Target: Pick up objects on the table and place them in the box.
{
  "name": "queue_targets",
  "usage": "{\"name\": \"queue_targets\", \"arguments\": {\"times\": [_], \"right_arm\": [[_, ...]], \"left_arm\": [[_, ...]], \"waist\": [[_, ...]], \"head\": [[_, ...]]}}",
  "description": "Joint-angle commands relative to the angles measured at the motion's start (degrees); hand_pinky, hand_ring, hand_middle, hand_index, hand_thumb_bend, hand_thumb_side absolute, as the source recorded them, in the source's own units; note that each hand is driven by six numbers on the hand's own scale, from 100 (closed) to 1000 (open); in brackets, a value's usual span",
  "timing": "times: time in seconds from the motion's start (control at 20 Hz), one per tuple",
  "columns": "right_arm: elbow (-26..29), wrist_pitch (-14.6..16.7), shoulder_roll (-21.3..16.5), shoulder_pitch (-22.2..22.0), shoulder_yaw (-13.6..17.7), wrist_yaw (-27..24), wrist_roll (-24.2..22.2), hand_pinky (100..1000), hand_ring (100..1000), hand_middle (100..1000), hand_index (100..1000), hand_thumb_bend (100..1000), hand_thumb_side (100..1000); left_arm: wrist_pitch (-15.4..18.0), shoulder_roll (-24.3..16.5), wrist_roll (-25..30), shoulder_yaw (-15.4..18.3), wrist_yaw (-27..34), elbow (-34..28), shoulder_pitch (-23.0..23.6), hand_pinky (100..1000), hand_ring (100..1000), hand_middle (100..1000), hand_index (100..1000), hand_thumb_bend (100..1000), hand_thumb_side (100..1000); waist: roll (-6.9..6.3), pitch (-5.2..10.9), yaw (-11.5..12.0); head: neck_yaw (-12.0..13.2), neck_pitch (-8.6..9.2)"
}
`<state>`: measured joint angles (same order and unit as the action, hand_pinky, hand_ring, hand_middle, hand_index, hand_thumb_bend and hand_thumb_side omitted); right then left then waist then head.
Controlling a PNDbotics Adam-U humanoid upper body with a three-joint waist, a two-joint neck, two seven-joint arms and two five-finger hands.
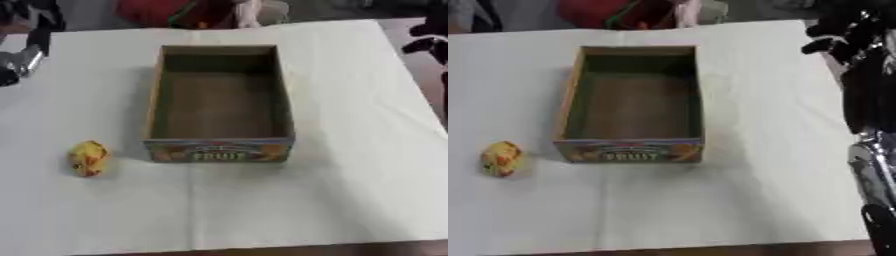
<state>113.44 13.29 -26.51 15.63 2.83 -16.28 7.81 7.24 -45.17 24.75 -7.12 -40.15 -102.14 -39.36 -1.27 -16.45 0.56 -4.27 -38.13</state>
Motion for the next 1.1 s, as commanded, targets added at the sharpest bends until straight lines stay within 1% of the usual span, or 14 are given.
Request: {"name": "queue_targets", "arguments": {"times": [0.05, 0.1, 0.2, 0.25, 0.3, 0.4, 0.45, 0.5, 0.55, 0.7, 0.8, 0.9, 1.05, 1.1], "right_arm": [[1.1, 0.0, -1.6, 0.7, 0.1, -0.4, -0.4, 550, 635, 592, 813, 100, 915], [1.1, 0.0, -1.6, 0.7, 0.0, -0.4, -0.4, 550, 636, 592, 813, 100, 915], [1.1, -0.1, -1.5, 0.8, -0.1, -0.4, -0.6, 550, 636, 592, 813, 100, 915], [1.1, -0.1, -1.5, 0.9, -0.2, -0.5, -0.7, 550, 636, 592, 814, 100, 916], [1.1, -0.2, -1.5, 0.9, -0.2, -0.5, -0.8, 550, 636, 592, 814, 100, 916], [1.1, -0.2, -1.5, 0.9, -0.3, -0.5, -0.9, 550, 636, 592, 814, 100, 917], [1.1, -0.2, -1.4, 1.0, -0.3, -0.6, -0.9, 550, 636, 592, 814, 100, 917], [1.1, -0.2, -1.4, 1.0, -0.3, -0.6, -1.0, 550, 636, 592, 814, 100, 917], [1.1, -0.2, -1.4, 1.0, -0.3, -0.6, -1.0, 550, 636, 592, 814, 100, 917], [1.1, -0.3, -1.4, 0.9, -0.3, -0.6, -1.0, 550, 636, 591, 814, 100, 918], [1.1, -0.3, -1.4, 0.9, -0.3, -0.6, -1.1, 552, 636, 591, 814, 100, 918], [1.1, -0.3, -1.3, 0.9, -0.3, -0.6, -1.1, 552, 636, 591, 814, 100, 918], [1.1, -0.3, -1.3, 1.0, -0.3, -0.7, -1.1, 552, 637, 591, 813, 100, 920], [1.1, -0.3, -1.3, 1.0, -0.4, -0.7, -1.2, 552, 637, 591, 813, 100, 920]], "left_arm": [[-0.7, -3.0, 2.5, -1.8, 2.2, 0.1, -1.9, 416, 577, 613, 832, 145, 916], [-1.1, -3.2, 3.1, -2.4, 1.6, -0.4, -2.3, 417, 581, 617, 831, 198, 949], [-2.5, -3.4, 4.4, -3.6, -0.6, -1.6, -2.9, 423, 591, 626, 836, 221, 956], [-3.3, -3.3, 5.3, -4.3, -1.4, -2.1, -3.1, 439, 608, 645, 850, 278, 966], [-3.9, -3.3, 6.4, -5.1, -1.9, -2.5, -3.3, 439, 608, 645, 850, 278, 966], [-5.3, -3.1, 8.8, -6.3, -1.9, -3.3, -3.6, 448, 615, 653, 861, 370, 972], [-5.9, -3.1, 10.1, -6.9, -1.6, -3.5, -3.7, 457, 625, 660, 865, 454, 955], [-6.3, -3.0, 11.7, -7.3, -1.2, -3.7, -3.7, 458, 626, 661, 867, 468, 953], [-6.5, -3.0, 13.7, -7.8, -0.6, -3.8, -3.7, 471, 640, 673, 876, 610, 947], [-6.5, -3.4, 19.8, -8.5, 1.2, -4.0, -3.5, 487, 669, 708, 907, 863, 998], [-6.1, -3.9, 22.8, -8.5, 1.4, -4.4, -3.2, 495, 680, 742, 924, 889, 1000], [-5.4, -4.6, 25.2, -8.9, 1.2, -4.9, -2.6, 535, 732, 798, 942, 787, 915], [-4.3, -5.5, 27.0, -10.6, 2.2, -3.6, -1.3, 538, 735, 804, 972, 672, 784], [-4.1, -5.7, 27.1, -11.2, 2.9, -2.7, -0.8, 535, 733, 802, 977, 667, 772]], "waist": [[-0.02, 0.85, -0.2], [-0.04, 0.84, -0.2], [-0.05, 0.82, -0.3], [-0.06, 0.81, -0.3], [-0.06, 0.81, -0.4], [-0.06, 0.81, -0.4], [-0.04, 0.79, -0.5], [-0.02, 0.78, -0.5], [-0.02, 0.77, -0.5], [-0.05, 0.76, -0.5], [-0.1, 0.78, -0.5], [-0.13, 0.78, -0.5], [-0.17, 0.76, -0.6], [-0.18, 0.75, -0.6]], "head": [[0.4, 0.89], [0.4, 0.98], [0.6, 1.1], [0.7, 1.15], [0.8, 1.19], [0.9, 1.27], [0.9, 1.33], [0.9, 1.36], [1.0, 1.34], [1.0, 1.27], [1.0, 1.29], [1.0, 1.34], [1.1, 1.33], [1.1, 1.36]]}}
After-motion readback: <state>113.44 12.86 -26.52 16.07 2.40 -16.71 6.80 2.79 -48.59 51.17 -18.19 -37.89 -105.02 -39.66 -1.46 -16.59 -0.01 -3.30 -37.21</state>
